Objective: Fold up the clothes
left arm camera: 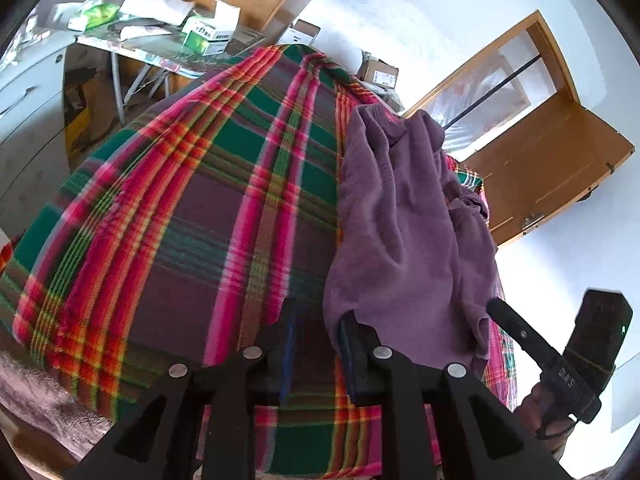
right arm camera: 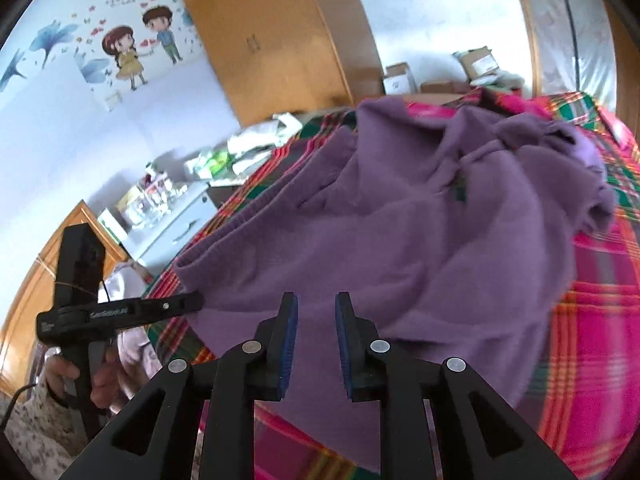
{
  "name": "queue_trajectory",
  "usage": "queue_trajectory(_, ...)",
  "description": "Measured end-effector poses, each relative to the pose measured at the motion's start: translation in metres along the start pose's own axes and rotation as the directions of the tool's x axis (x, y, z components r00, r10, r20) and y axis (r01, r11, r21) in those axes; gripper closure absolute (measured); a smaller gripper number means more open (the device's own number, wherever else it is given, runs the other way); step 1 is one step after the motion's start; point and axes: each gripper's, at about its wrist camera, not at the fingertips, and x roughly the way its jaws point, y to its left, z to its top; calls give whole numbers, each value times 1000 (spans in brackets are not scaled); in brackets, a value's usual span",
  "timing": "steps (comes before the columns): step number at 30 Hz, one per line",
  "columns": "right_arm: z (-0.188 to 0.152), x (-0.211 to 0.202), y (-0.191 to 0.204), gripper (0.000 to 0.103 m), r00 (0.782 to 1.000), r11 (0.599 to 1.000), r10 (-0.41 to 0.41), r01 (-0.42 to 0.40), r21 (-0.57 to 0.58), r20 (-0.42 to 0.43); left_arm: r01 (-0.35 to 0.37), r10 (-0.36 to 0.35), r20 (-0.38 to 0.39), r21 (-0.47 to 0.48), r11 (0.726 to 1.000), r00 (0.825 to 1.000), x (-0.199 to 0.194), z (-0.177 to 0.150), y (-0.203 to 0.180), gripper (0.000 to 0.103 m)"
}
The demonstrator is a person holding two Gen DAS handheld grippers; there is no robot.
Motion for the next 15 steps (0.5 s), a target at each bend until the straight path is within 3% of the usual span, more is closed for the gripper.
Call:
queue_trajectory(6, 8, 34, 29, 82, 998, 996, 42, -46, -80, -50, -34, 35, 37, -34, 999, 999, -13, 0, 17, 83)
queue_trajectory(12, 13, 65, 59, 73, 993, 982, 70, -85, -167, -94, -43, 47, 79, -52, 998, 996, -21, 27, 30, 83)
queue_trajectory(15, 13, 76, 75, 62, 991, 972, 84, -104, -213, -103, -12, 13, 71, -11, 1000, 997, -20, 49, 29, 82)
